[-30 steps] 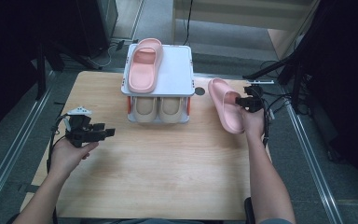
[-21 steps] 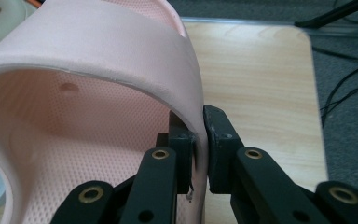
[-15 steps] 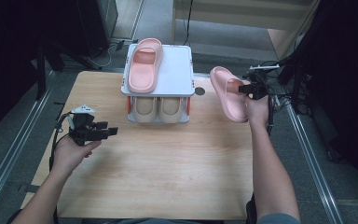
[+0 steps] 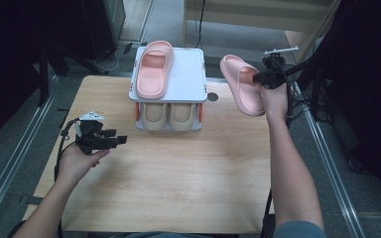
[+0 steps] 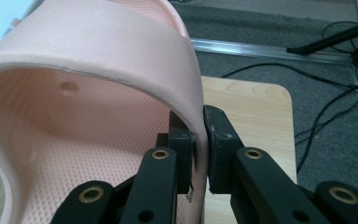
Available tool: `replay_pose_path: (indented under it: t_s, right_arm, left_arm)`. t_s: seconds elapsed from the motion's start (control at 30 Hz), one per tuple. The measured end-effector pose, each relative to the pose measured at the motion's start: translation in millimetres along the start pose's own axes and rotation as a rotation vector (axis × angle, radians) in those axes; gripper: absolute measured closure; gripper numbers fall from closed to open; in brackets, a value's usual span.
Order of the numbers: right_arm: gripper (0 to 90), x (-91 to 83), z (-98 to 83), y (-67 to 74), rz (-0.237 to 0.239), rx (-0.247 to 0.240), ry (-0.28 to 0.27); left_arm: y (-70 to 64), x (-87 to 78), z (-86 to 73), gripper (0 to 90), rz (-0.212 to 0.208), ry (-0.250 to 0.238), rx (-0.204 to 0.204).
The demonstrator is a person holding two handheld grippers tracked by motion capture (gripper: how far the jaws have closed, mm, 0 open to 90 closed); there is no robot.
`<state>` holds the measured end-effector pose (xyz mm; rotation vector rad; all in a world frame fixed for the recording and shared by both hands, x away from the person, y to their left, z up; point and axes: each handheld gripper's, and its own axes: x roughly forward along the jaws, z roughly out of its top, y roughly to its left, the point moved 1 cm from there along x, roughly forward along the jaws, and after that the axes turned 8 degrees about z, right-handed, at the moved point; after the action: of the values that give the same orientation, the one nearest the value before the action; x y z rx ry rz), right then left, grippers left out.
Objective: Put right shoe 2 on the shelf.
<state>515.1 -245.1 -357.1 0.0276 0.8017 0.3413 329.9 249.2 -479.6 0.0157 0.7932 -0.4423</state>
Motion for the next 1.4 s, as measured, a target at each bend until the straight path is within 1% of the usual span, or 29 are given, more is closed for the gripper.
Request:
replay_pose_path:
  t_s: [0.1, 0.23, 0.27, 0.33, 0.47, 0.53, 0.6, 0.7, 0.93, 1.13, 1.27, 1.37, 1.4]
  right_arm:
    - [82.9, -3.8, 11.8, 11.6, 0.011, -0.012, -0.001]
    - [82.6, -4.7, 23.8, 26.6, 0.017, -0.035, -0.006]
    - [82.6, -4.4, 26.0, 29.7, 0.019, -0.039, -0.005]
    - [82.5, -2.7, 32.6, 40.6, 0.025, -0.055, -0.005]
    - [82.3, 2.0, 40.2, 55.5, 0.036, -0.074, -0.002]
    - [82.1, 6.8, 44.3, 64.4, 0.038, -0.084, 0.006]
    - [82.0, 11.5, 46.8, 70.4, 0.037, -0.093, 0.011]
    - [81.8, 21.4, 50.6, 81.5, 0.037, -0.097, 0.029]
    - [81.1, 40.7, 57.9, 105.7, 0.034, -0.119, 0.038]
    - [80.3, 52.1, 66.7, 121.8, 0.006, -0.138, 0.054]
    - [79.9, 59.5, 72.1, 131.7, -0.011, -0.141, 0.058]
    - [79.4, 65.3, 73.9, 139.8, -0.025, -0.150, 0.065]
    - [79.0, 66.5, 73.8, 141.5, -0.028, -0.147, 0.067]
  left_arm:
    - [0.3, -0.5, 0.1, 41.9, -0.001, 0.002, 0.001]
    - [0.5, -0.9, 0.3, 41.9, -0.001, -0.005, 0.001]
    - [0.5, -1.0, 0.3, 41.9, -0.001, -0.005, 0.001]
    - [0.6, -1.1, 0.4, 42.0, -0.005, -0.005, 0.000]
    - [-0.1, -0.9, 0.5, 42.0, -0.008, -0.008, -0.001]
    - [-0.6, -1.5, 0.5, 42.0, -0.013, -0.006, 0.001]
    - [-1.4, -1.3, 0.6, 41.9, -0.014, -0.008, 0.005]
    - [-1.7, -1.5, 0.8, 41.9, -0.017, -0.007, 0.011]
    - [-2.3, -1.6, 0.6, 42.0, -0.028, -0.005, 0.017]
    - [-3.0, -2.3, 0.8, 42.0, -0.037, -0.012, 0.017]
    - [-3.5, -2.7, 1.0, 42.0, -0.041, -0.011, 0.022]
    - [-4.6, -2.7, 0.8, 42.0, -0.044, -0.008, 0.026]
    - [-5.0, -2.5, 0.6, 42.0, -0.041, -0.014, 0.026]
